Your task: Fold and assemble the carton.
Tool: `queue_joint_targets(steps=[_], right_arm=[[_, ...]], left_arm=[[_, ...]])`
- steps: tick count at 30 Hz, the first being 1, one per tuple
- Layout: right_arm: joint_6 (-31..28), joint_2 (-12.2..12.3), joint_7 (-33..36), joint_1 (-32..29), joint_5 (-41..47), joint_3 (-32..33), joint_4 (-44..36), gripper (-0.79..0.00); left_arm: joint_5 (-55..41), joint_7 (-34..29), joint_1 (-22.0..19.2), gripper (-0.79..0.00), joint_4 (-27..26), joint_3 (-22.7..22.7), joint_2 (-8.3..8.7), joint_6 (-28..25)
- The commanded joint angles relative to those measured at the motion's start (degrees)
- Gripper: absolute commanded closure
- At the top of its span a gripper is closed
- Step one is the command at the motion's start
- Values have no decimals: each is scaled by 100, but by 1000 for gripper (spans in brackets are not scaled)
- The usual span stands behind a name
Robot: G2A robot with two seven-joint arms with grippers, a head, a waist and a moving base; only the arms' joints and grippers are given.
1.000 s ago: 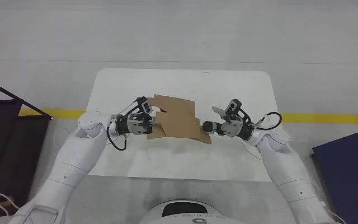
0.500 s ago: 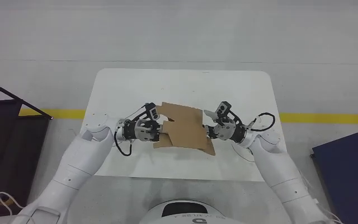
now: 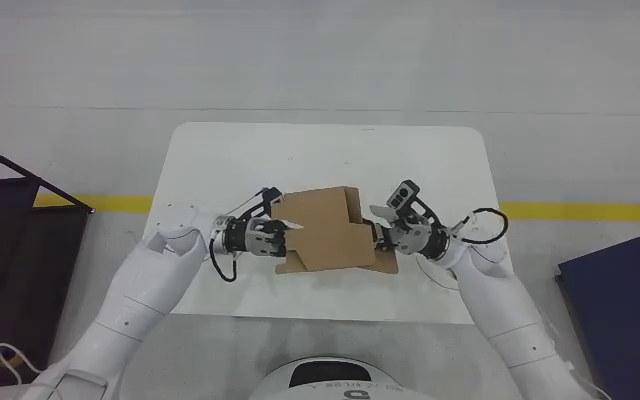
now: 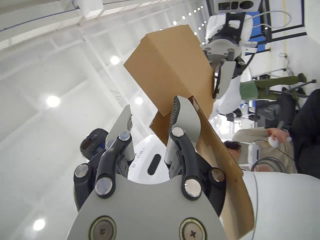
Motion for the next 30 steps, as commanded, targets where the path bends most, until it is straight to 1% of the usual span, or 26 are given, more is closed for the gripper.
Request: queue_joint_targets(steps=[1, 5, 8, 12, 16, 18, 20, 21, 23, 24, 26, 30], right_arm=[[-79, 27, 13, -48, -334, -6, -108, -339], [-232, 72, 2, -159, -669, 53, -260, -329], [-275, 94, -40, -234, -716, 105, -344, -311], [-308, 112, -72, -294, -698, 139, -410, -314], [-295, 122, -174, -288, -644, 166, -371, -329], [-272, 128, -194, -265, -618, 185, -331, -348], [-232, 140, -197, -245, -657, 204, -291, -391], [-200, 150, -184, -232, -713, 209, -283, -465], [-155, 172, -115, -211, -866, 212, -285, -585], [-140, 182, -60, -208, -923, 209, -288, -616], [-136, 199, 42, -202, -999, 208, -290, -625], [-81, 225, 209, -183, -1031, 193, -258, -603]], left_arm=[[2, 15, 2, 0, -9, 6, -2, 5], [36, 33, -6, 0, 9, -10, 3, -3], [112, 47, -8, 0, 4, -29, 13, -2], [280, 39, 19, 0, -69, -14, 30, 31], [309, -97, 37, 0, -182, 7, 45, 165], [321, -145, 36, 0, -221, -8, 57, 230], [386, -208, 32, 0, -253, -21, 73, 297], [431, -253, 30, 0, -267, -23, 83, 342], [568, -338, 21, 0, -289, -17, 106, 452], [640, -381, 14, 0, -296, -7, 116, 502], [742, -507, -5, 0, -288, 31, 131, 592], [875, -656, -38, 0, -209, 95, 150, 645]])
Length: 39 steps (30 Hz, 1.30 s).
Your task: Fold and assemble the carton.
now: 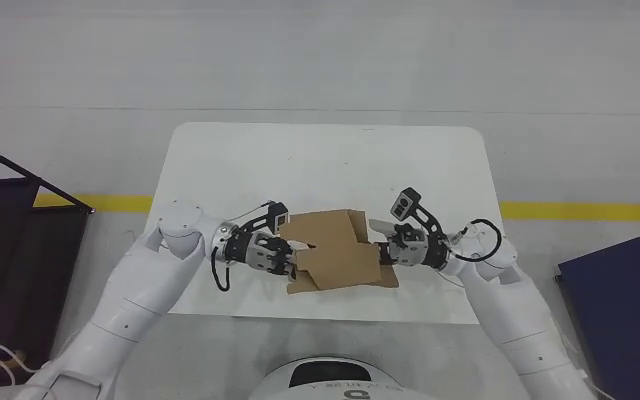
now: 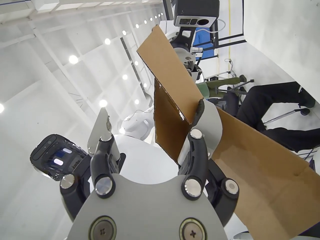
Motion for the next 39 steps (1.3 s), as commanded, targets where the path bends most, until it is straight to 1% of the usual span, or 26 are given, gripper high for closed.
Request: queue_joint_targets(steps=[1, 3, 6, 11, 13, 14, 16, 17, 19, 23, 27, 29, 32, 33, 35, 36, 38, 39], right_arm=[[33, 9, 59, 15, 13, -11, 20, -600], [107, 19, 171, 41, 1, -48, 39, -603], [179, 37, 319, 95, -140, -137, 62, -588], [180, 56, 358, 141, -260, -226, 79, -563], [199, 57, 364, 146, -184, -247, 95, -536], [211, 56, 325, 155, -144, -251, 109, -505], [226, 56, 261, 177, -121, -276, 123, -400], [225, 58, 236, 188, -135, -290, 127, -382], [219, 63, 211, 202, -154, -308, 128, -314], [177, 80, 207, 201, -130, -292, 142, -292], [136, 99, 207, 185, -127, -272, 124, -240], [114, 113, 219, 169, -186, -273, 89, -228], [69, 135, 233, 123, -285, -275, 11, -252], [59, 141, 226, 105, -311, -274, -16, -286], [31, 154, 117, 70, -395, -263, -70, -385], [16, 158, 18, 50, -440, -258, -101, -499], [14, 162, -155, 15, -462, -254, -150, -653], [20, 164, -215, 5, -455, -250, -161, -653]], left_arm=[[43, -38, -12, 0, 51, 25, 7, -4], [60, -78, -27, 0, 80, 48, 12, 7], [99, -85, -53, 0, 93, 77, 19, 21], [101, -20, -105, 0, 122, 111, 21, 34], [122, -29, -119, 0, 103, 149, 21, 32], [139, -27, -126, 0, 86, 169, 21, 38], [159, 3, -133, 0, 62, 199, 21, 43], [164, 11, -138, 0, 51, 210, 22, 39], [141, 27, -149, 0, 62, 216, 23, 38], [113, 54, -175, 0, 117, 224, 27, 29], [143, 110, -194, 0, 163, 230, 36, 41], [194, 179, -208, 0, 193, 230, 41, 53], [463, 452, -243, 0, 220, 246, 52, 68], [501, 498, -237, 0, 213, 266, 52, 71], [533, 550, -240, 0, 207, 279, 53, 58], [580, 575, -238, 0, 192, 290, 56, 44], [591, 596, -220, 0, 165, 302, 60, 40], [594, 599, -214, 0, 145, 303, 63, 40]])
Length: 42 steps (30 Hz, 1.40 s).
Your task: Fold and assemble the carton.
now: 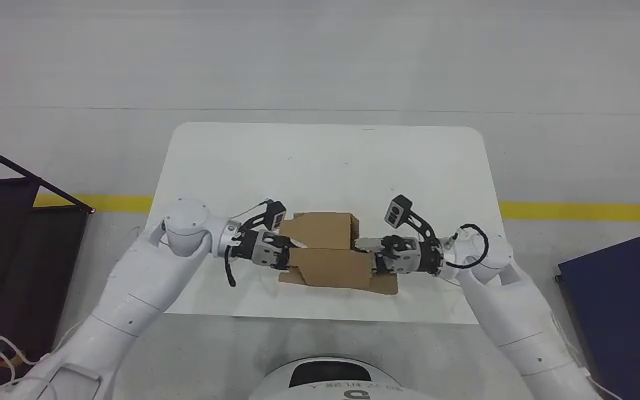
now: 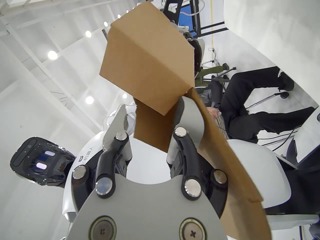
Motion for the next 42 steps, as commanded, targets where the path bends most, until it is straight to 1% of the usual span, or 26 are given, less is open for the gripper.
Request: queue_joint_targets(steps=[1, 6, 9, 12, 15, 19, 22, 24, 27, 35, 36, 40, 41, 42], right_arm=[[5, 4, -156, -14, 8, 21, -14, -656], [-29, 16, -787, -104, 1, 161, -89, -625], [-41, 47, -780, -206, 94, 325, -164, -628], [-30, 79, -697, -321, 138, 440, -261, -650], [-31, 95, -696, -376, 153, 481, -320, -653], [-47, 90, -837, -398, 387, 519, -324, -640], [-69, 85, -882, -409, 627, 569, -302, -643], [-77, 83, -895, -412, 728, 583, -297, -631], [-70, 84, -919, -408, 773, 578, -294, -643], [57, 78, -1034, -325, 760, 456, -243, -634], [107, 73, -1031, -311, 811, 428, -230, -628], [684, 51, -535, -180, 1479, 280, -88, -548], [853, 50, -484, -136, 1580, 256, -46, -517], [981, 52, -501, -86, 1599, 243, -12, -468]], left_arm=[[13, 6, 12, 0, -39, -1, 7, -7], [-243, -33, 63, 0, -67, -107, 25, -25], [-538, -130, 80, 0, 28, -187, 33, 75], [-1146, -347, 33, 0, 257, -246, 15, 383], [-1603, -647, -73, 0, 558, -194, -16, 616], [-2289, -621, -242, 0, 1002, 52, -49, 643], [-2674, -610, -399, 0, 1209, 253, -38, 654], [-2722, -634, -504, 0, 1296, 362, -12, 629], [-2716, -661, -629, 0, 1390, 451, 24, 603], [-2915, -747, -784, 0, 1392, 503, 27, 516], [-2925, -756, -790, 0, 1387, 511, 23, 507], [-2864, -687, -802, 0, 1385, 503, 9, 425], [-2862, -672, -797, 0, 1380, 498, 5, 400], [-2856, -648, -792, 0, 1379, 488, 2, 365]])
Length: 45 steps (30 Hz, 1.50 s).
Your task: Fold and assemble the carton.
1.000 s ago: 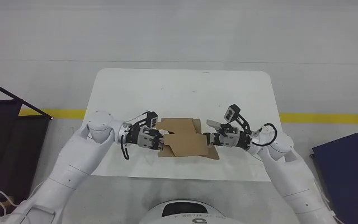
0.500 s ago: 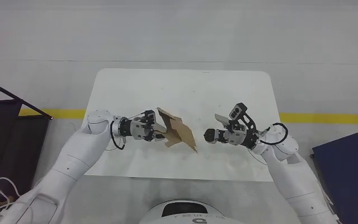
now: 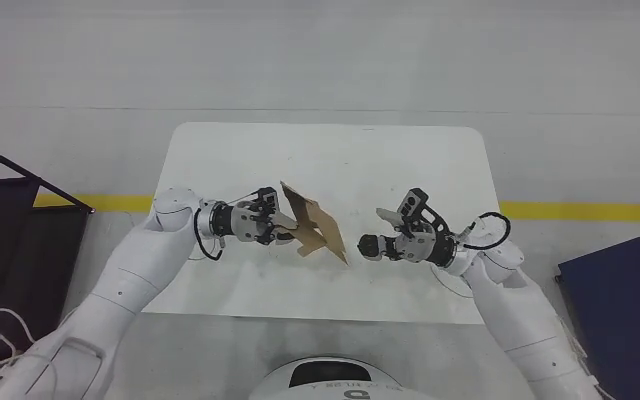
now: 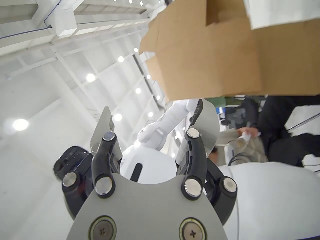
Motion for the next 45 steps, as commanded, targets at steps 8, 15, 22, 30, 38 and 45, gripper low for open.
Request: queue_joint_targets(steps=[8, 15, 22, 30, 38, 45], right_arm=[[1042, -6, -424, 346, -366, -468, 70, -523], [1262, -39, -838, 477, -296, -677, 149, -699], [1258, -166, -2046, 598, 285, -833, 305, -656], [1403, -211, -2452, 648, 559, -895, 356, -631], [1531, -267, -2803, 718, 854, -993, 439, -440], [1468, -278, -2864, 727, 887, -991, 438, 0]], left_arm=[[128, 291, 86, 0, -153, -149, -3, -330], [288, 577, 254, 0, -425, -331, 30, -515], [314, 627, 399, 0, -640, -441, 45, -538], [344, 689, 502, 0, -765, -561, 51, -619], [447, 707, 576, 0, -884, -620, 53, -642], [521, 703, 619, 0, -914, -653, 51, -648]])
